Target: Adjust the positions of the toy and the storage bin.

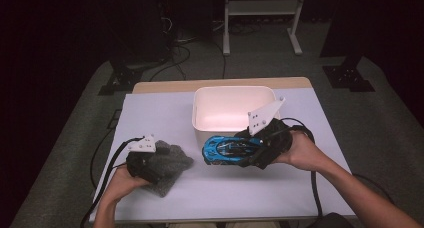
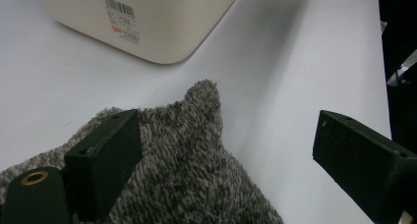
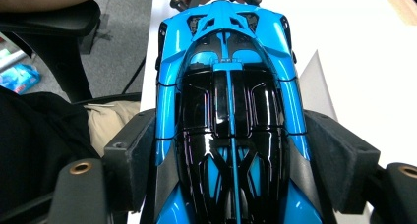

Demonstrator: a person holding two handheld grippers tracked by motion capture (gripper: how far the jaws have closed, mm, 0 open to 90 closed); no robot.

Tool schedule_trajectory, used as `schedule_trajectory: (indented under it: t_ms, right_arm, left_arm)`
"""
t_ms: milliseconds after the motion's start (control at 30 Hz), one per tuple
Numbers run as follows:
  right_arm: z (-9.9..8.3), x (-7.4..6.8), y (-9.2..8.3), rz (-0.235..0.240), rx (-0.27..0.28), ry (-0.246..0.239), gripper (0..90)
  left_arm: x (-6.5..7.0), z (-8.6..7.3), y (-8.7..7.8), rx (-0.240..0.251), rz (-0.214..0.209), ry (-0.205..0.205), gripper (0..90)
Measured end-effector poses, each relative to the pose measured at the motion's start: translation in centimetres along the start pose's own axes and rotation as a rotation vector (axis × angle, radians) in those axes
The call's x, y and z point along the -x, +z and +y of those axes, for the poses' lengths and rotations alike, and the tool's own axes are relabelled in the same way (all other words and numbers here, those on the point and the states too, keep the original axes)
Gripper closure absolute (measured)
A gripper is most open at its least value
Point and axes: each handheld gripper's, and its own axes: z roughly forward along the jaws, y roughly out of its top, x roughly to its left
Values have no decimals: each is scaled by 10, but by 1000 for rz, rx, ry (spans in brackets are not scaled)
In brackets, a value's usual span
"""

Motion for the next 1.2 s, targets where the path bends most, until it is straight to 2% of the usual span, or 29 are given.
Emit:
schedule_trajectory:
  t_ms: [433,667,733,933,1200]
  right_arm:
    - [19,19,-19,-5,-4,4,253]
    - [23,36,-27,-2,-3,16,252]
    - [25,40,-30,-22,-24,11,252]
    - [29,54,-39,-26,-28,25,252]
    - [36,70,-43,-29,-31,26,252]
  left_arm:
    - [0,0,0,-2,3,-3,102]
    - [-3,0,1,4,5,-9,103]
    - [-5,0,2,8,3,-7,103]
    - [-7,1,5,2,-1,-5,102]
    - [-9,1,3,8,0,-3,102]
